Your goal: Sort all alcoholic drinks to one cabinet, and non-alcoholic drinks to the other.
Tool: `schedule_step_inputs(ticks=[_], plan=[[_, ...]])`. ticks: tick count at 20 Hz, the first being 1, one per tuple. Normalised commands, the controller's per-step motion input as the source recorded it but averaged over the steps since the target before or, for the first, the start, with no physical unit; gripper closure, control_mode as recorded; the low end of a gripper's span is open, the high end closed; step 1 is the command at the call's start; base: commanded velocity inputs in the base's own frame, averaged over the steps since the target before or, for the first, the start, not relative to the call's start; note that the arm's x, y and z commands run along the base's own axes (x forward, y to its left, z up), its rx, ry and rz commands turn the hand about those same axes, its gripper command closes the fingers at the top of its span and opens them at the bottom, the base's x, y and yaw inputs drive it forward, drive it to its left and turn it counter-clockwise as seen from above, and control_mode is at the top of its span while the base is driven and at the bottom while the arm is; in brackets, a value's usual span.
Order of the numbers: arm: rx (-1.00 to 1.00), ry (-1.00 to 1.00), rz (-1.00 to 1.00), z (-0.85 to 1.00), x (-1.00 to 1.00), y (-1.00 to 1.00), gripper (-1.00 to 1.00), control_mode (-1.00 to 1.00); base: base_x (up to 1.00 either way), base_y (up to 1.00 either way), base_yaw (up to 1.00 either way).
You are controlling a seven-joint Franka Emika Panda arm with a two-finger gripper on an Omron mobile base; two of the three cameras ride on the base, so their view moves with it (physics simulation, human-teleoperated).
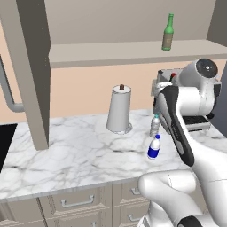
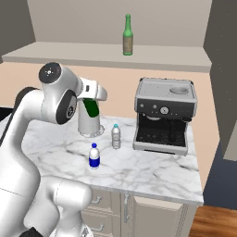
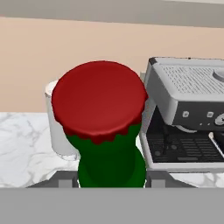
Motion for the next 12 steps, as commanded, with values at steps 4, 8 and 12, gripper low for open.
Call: schedule_step_inputs(ticks=[4, 8, 12], plan=[[0.00, -0.02, 0.02, 0.40, -0.02, 0.12, 1.00, -1.00, 0.00, 0.00, 0.00], [0.00, -0.02, 0.02, 0.40, 0.00, 0.10, 1.00, -1.00, 0.00, 0.00, 0.00], [0.00, -0.03, 0.02, 0.40, 0.00, 0.10, 1.00, -1.00, 0.00, 0.00, 0.00]])
